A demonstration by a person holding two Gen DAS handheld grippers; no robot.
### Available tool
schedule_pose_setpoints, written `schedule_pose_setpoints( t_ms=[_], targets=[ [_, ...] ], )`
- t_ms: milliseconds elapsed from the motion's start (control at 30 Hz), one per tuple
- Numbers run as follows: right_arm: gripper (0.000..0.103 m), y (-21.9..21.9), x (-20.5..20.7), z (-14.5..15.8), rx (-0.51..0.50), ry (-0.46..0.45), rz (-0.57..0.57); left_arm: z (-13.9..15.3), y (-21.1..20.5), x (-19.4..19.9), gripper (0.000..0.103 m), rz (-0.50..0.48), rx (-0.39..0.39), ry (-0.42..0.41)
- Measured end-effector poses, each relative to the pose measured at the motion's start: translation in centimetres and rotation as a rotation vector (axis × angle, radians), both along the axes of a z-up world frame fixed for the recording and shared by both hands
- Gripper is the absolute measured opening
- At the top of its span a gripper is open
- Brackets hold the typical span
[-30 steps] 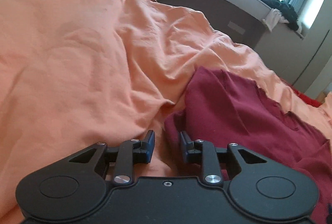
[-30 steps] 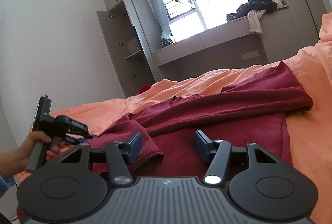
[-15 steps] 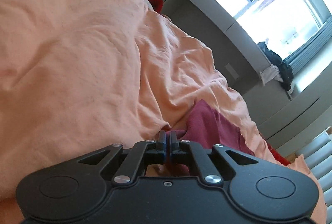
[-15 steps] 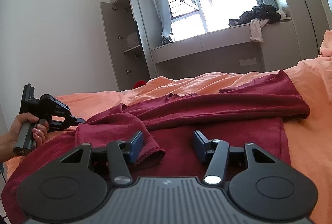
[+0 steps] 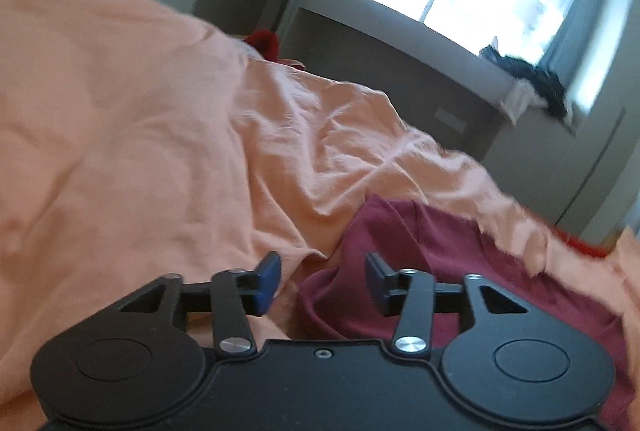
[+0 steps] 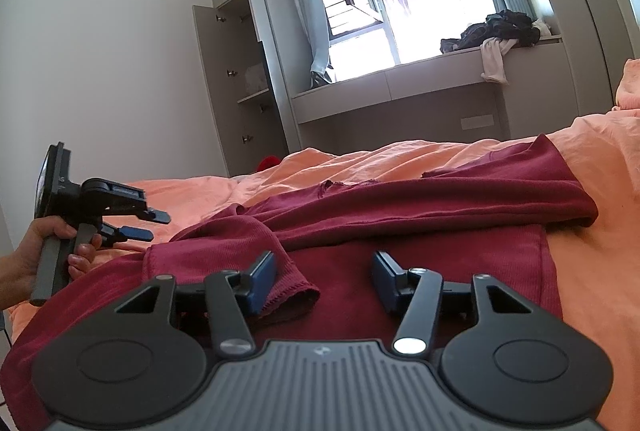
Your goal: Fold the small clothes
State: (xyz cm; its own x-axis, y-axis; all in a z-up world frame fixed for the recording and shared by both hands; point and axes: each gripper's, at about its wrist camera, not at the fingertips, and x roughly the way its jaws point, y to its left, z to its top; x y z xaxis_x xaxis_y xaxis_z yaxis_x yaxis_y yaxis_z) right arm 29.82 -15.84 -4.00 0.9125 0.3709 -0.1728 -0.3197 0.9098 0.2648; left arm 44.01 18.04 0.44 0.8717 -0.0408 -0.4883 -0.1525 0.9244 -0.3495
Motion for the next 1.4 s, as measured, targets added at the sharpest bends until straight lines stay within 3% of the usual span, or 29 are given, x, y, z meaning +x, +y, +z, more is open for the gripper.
schedule_pose_setpoints(
  t_ms=[100,333,467,567,600,700,767,867,1033,1233,1400],
  targets=[
    [0.059,0.0,-0.1,-0.1,-0.001,-0.003,-0.001,-0.5,-0.6,1.2,0.051,0.004,0.056,0.07],
    [0.061,0.0,-0.1,-0.1,-0.004,-0.005,-0.002,-2.0,-0.5,2.2,0.036,0.072,0.118,0.183],
    [0.063,0.0,-0.2,-0.1,-0.011,-0.006,-0.003,-2.1,-0.6,2.3,0.037,0.072,0.134,0.198],
    [0.074,-0.4,-0.5,0.3,-0.001,-0.013,0.011,-1.6,-0.6,1.8,0.036,0.076,0.119,0.182],
    [0.084,-0.6,-0.8,0.4,0.008,-0.02,0.014,-1.2,-0.5,1.3,0.037,0.079,0.107,0.169],
    [0.095,-1.2,-2.5,1.0,-0.002,-0.048,0.005,0.5,-0.8,-1.1,0.063,0.06,0.103,0.091],
    [0.099,-1.6,-4.1,1.4,-0.046,-0.07,-0.012,1.8,-1.8,-3.2,0.088,0.054,0.161,0.043],
    [0.103,-2.1,-6.5,2.0,-0.096,-0.088,-0.03,3.6,-3.4,-6.8,0.101,0.028,0.24,-0.015],
    [0.103,-3.1,-10.5,2.6,-0.15,-0.064,-0.05,5.8,-5.6,-12.9,0.102,-0.047,0.254,-0.066],
    [0.103,-3.4,-14.8,1.8,-0.215,0.021,-0.04,5.8,-7.1,-19.5,0.102,-0.155,0.152,-0.015],
    [0.103,-1.8,-17.2,-0.2,-0.39,0.081,-0.003,4.4,-8.9,-23.7,0.102,-0.217,0.239,0.022]
  ],
)
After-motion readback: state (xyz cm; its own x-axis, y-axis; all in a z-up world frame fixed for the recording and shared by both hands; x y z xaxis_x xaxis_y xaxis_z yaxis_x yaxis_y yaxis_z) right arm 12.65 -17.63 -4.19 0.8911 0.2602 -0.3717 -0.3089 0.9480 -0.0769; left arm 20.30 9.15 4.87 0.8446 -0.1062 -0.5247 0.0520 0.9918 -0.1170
